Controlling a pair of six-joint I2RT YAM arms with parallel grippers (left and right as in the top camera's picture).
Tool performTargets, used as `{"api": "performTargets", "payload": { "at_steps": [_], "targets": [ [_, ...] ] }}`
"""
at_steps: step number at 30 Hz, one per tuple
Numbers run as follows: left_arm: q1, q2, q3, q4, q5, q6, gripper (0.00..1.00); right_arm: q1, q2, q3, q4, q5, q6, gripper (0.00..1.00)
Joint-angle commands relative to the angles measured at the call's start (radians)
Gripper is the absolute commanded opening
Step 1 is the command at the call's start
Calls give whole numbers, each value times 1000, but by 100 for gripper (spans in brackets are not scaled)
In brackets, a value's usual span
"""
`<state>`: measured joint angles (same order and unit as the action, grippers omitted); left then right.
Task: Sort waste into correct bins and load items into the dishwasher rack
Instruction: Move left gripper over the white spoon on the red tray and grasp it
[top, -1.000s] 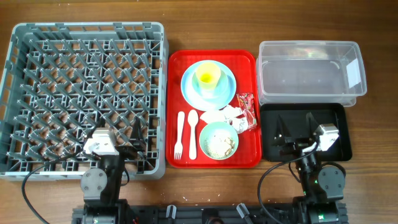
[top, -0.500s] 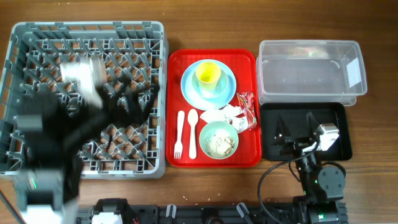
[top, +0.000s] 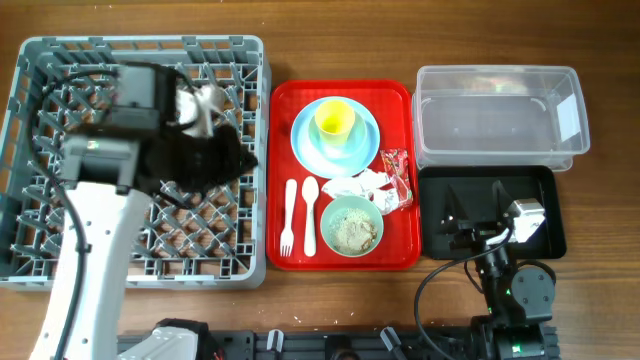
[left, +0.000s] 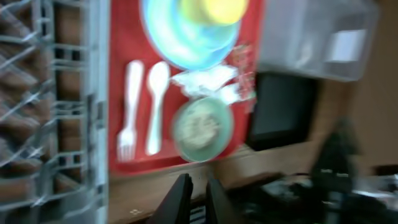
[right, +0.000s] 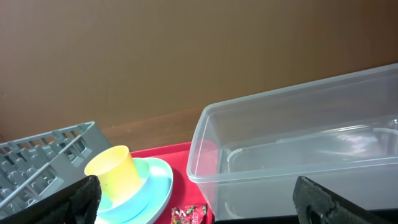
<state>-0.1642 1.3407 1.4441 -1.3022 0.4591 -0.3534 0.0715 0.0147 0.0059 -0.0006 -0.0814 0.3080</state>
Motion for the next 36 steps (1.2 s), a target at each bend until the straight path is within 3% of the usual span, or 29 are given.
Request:
{"api": "performTargets", "payload": {
  "at_steps": [1, 4, 6, 9, 19, 31, 36],
  "targets": [
    [-154, -1, -69, -10, -275, -94, 9, 0, -4, -1, 3, 9, -17, 100],
    [-302, 1, -191, 87, -303, -148, 12, 0, -4, -1, 3, 9, -17, 100],
    [-368, 2, -276, 167, -415, -251, 12, 0, -4, -1, 3, 9, -17, 100],
    [-404, 4, -352, 228, -529, -351, 4, 0, -4, -1, 3, 9, -17, 99],
    [-458, 85, -481, 410, -531, -363, 4, 0, -4, -1, 3, 9, -17, 100],
    [-604, 364, -481, 618, -528, -362, 8, 0, -4, -1, 3, 9, -17, 100],
    [-610, 389, -481, 650, -483, -357, 4, 0, -4, -1, 3, 9, -17, 100]
  ]
}}
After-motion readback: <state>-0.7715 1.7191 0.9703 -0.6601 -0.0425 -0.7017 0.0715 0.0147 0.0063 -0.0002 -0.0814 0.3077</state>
